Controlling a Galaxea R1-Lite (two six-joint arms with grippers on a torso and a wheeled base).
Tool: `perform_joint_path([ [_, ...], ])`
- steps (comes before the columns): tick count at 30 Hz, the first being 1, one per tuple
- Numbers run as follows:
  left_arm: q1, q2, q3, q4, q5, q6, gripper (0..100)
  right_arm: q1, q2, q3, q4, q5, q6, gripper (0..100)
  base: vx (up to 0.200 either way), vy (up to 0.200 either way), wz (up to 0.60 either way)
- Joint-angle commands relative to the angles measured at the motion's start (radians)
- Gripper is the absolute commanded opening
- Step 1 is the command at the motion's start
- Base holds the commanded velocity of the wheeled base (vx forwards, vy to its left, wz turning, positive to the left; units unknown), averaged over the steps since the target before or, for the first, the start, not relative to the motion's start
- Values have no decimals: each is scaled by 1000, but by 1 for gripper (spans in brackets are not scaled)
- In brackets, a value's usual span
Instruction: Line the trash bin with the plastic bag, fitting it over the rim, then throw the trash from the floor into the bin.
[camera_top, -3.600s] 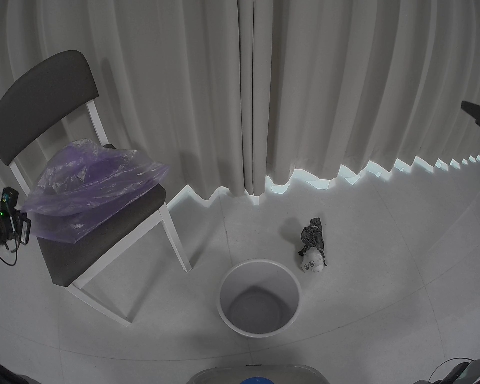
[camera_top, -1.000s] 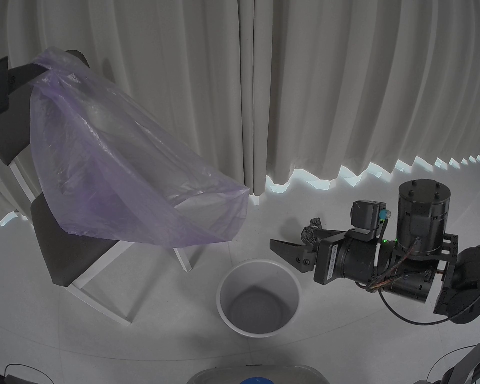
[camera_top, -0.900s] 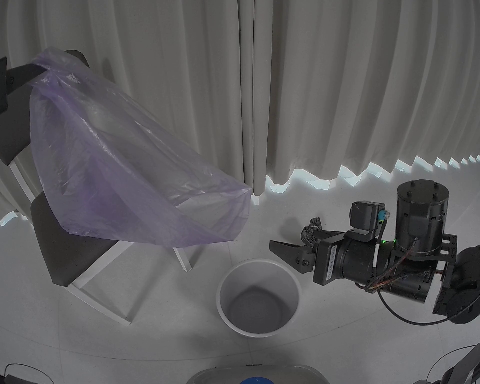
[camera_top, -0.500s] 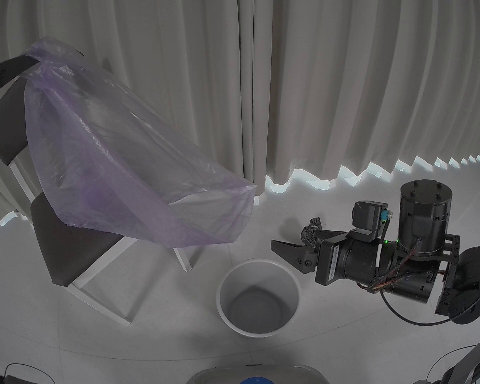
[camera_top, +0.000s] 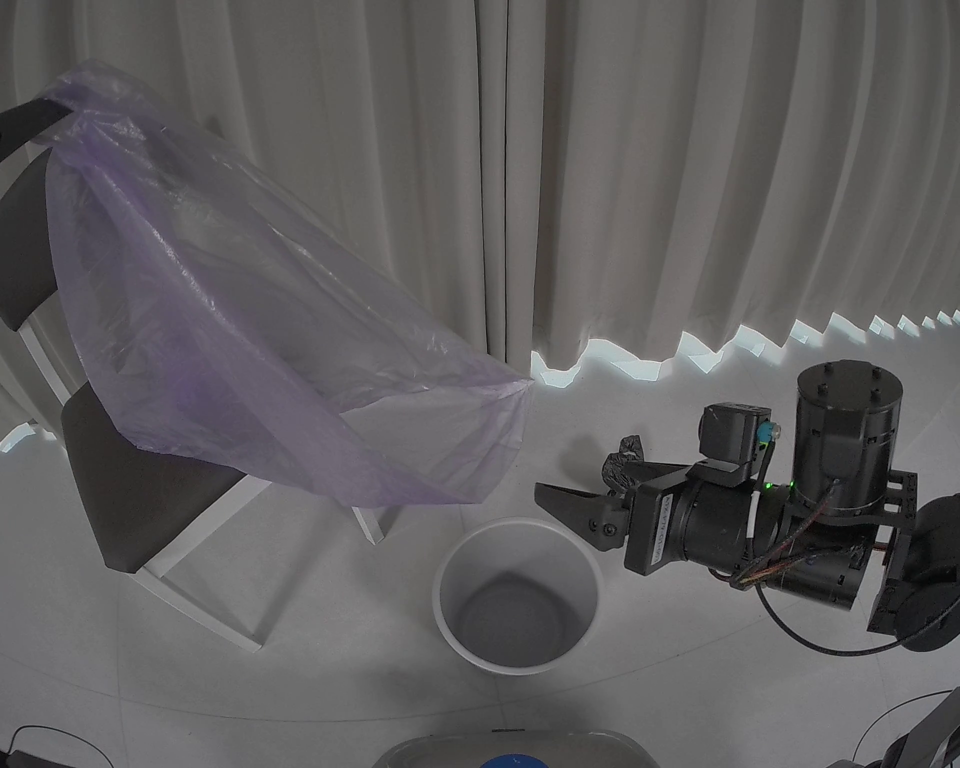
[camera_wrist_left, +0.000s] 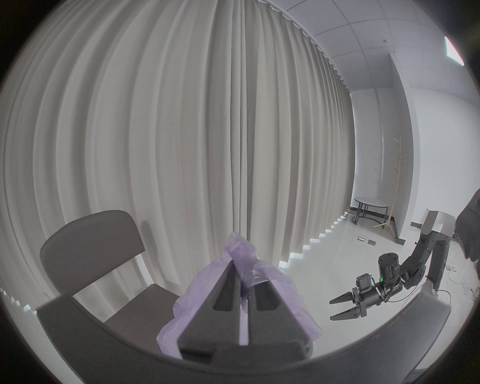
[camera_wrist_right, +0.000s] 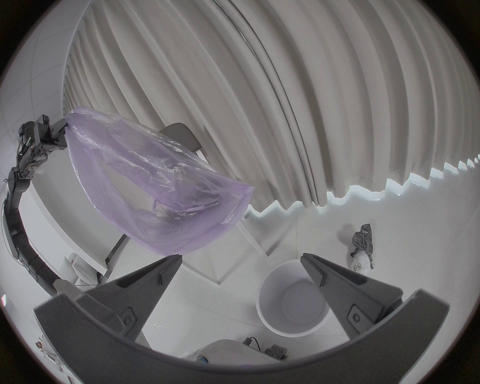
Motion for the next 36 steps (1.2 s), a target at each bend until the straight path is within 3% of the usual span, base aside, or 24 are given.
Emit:
perform_joint_path([
  [1, -8, -7, 5, 1, 1, 0, 0, 4, -2, -13, -2, 0, 0, 100, 0, 0, 0],
  [9, -19, -16, 11, -4, -1, 0, 0, 1, 53, -74, -2, -40, -1, 100, 0, 0, 0],
  [19, -25, -25, 11, -4, -2, 22, 0, -10, 176, -189, -2, -36, 3, 100, 0, 0, 0],
  [24, -35, -34, 11, -5, -4, 45, 0, -22, 214, -251, 7, -40, 71, 100, 0, 0, 0],
  [30, -37, -34, 11, -5, -6, 52, 0, -33, 228, -260, 5, -33, 72, 100, 0, 0, 0],
  [34, -37, -34, 12, -5, -7, 52, 0, -33, 229, -278, 2, -25, 126, 100, 0, 0, 0],
  [36, -37, -34, 12, -5, -9, 52, 0, -33, 228, -292, 7, 26, 230, 100, 0, 0, 0],
])
